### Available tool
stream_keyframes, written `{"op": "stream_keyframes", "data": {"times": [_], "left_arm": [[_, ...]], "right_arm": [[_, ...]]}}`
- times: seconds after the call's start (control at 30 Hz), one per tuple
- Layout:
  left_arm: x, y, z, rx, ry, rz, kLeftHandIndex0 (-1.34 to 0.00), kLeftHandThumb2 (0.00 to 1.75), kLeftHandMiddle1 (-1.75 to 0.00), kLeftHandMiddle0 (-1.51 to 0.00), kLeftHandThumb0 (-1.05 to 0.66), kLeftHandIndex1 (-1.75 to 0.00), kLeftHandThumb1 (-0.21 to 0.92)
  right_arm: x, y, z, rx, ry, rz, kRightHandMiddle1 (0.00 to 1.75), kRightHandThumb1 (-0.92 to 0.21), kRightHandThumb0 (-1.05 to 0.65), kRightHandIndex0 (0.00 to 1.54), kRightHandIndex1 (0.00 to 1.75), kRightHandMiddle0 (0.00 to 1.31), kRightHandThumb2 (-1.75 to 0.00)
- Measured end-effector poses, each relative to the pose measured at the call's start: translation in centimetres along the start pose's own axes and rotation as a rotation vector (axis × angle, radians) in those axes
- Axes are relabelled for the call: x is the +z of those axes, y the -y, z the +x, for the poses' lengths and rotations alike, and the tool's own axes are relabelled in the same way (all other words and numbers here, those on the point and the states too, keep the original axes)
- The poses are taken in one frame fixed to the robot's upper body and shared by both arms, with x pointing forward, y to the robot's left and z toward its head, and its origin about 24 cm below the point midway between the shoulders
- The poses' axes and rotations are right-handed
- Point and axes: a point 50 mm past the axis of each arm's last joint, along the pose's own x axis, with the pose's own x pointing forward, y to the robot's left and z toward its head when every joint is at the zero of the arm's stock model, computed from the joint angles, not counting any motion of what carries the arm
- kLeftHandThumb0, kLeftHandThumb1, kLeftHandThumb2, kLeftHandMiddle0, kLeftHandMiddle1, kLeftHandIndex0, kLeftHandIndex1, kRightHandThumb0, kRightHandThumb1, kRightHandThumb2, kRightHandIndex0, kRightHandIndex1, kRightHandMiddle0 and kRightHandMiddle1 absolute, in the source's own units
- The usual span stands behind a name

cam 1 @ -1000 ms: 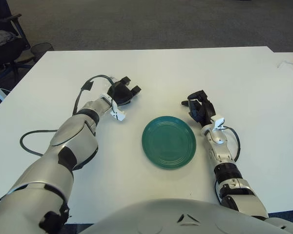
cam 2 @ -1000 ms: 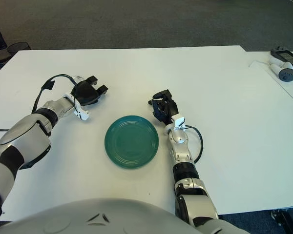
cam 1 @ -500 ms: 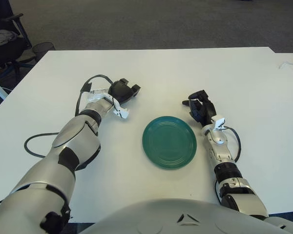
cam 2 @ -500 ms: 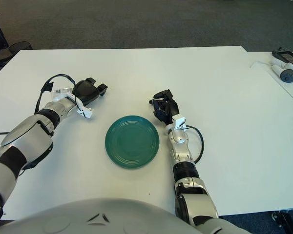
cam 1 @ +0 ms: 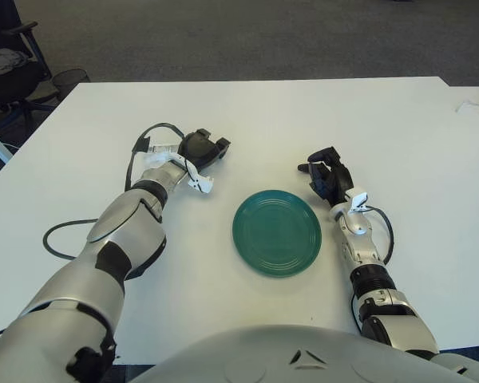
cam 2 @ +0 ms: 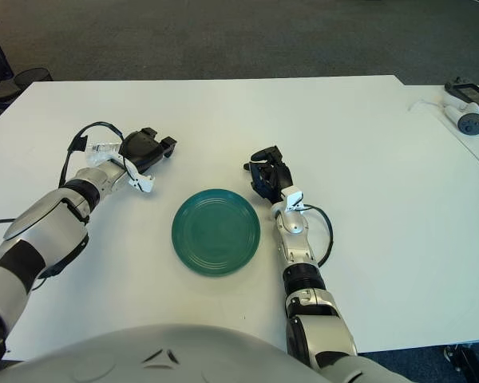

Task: Put the bottle into the plate.

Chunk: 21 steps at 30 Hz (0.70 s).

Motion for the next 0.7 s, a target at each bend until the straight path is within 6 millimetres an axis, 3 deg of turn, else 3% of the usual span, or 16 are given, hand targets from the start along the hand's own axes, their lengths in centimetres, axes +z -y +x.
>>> {"op": "stream_keyframes", "data": {"times": [0.7], "left_arm": [[0.16,0.12,-0.01,-0.004,-0.020,-0.037,-0.62,1.45,-1.75,-0.70,-0.01,-1.59,0.16]], "right_arm": [[-0.01,0.03,0.17,0.004,-0.002,-0.004,1.75,-0.92,-0.35,0.40,1.06,0.20,-0.52]]}}
